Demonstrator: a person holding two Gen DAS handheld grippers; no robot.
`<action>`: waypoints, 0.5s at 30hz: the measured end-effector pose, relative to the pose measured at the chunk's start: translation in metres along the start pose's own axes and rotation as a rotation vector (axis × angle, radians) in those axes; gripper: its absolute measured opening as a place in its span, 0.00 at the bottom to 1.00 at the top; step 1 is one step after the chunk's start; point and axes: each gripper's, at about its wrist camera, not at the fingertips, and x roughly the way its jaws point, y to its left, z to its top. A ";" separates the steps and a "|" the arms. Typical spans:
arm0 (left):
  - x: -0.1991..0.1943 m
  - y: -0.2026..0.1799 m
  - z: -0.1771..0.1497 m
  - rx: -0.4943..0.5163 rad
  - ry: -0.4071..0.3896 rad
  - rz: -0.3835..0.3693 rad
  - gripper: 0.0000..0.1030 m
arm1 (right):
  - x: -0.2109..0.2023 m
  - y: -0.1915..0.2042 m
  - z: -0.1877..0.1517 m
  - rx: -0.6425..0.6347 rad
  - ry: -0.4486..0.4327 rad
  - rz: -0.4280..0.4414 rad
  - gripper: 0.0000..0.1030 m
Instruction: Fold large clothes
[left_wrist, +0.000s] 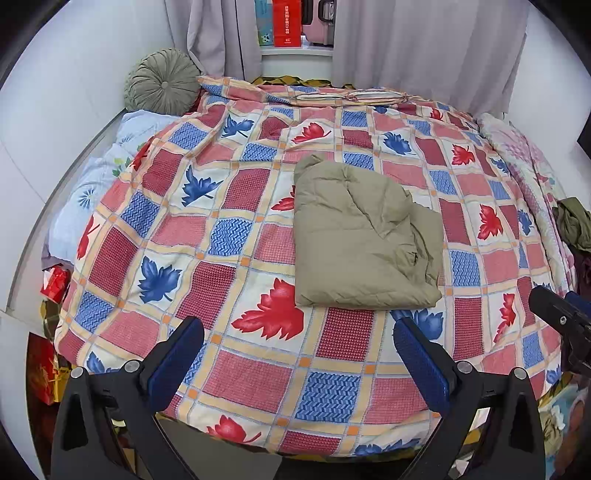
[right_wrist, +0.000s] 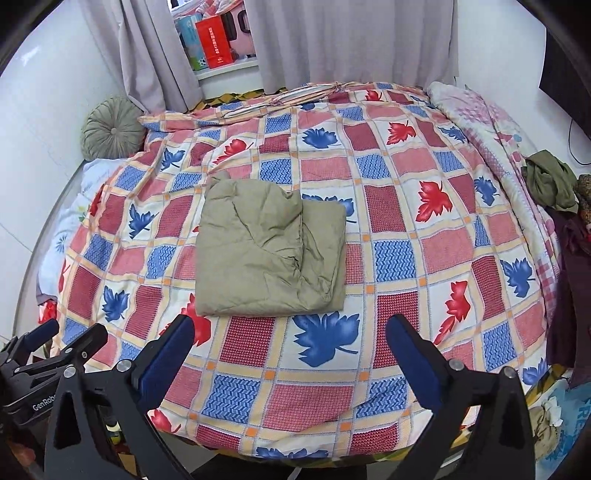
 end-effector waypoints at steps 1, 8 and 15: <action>0.000 0.000 0.000 0.001 0.000 0.001 1.00 | -0.001 0.000 0.001 0.001 -0.001 -0.001 1.00; 0.000 -0.001 0.000 0.006 0.001 0.000 1.00 | -0.001 -0.001 0.001 0.002 -0.003 -0.005 1.00; 0.000 -0.002 0.000 0.003 0.000 0.003 1.00 | 0.000 0.001 -0.001 0.005 -0.001 -0.001 1.00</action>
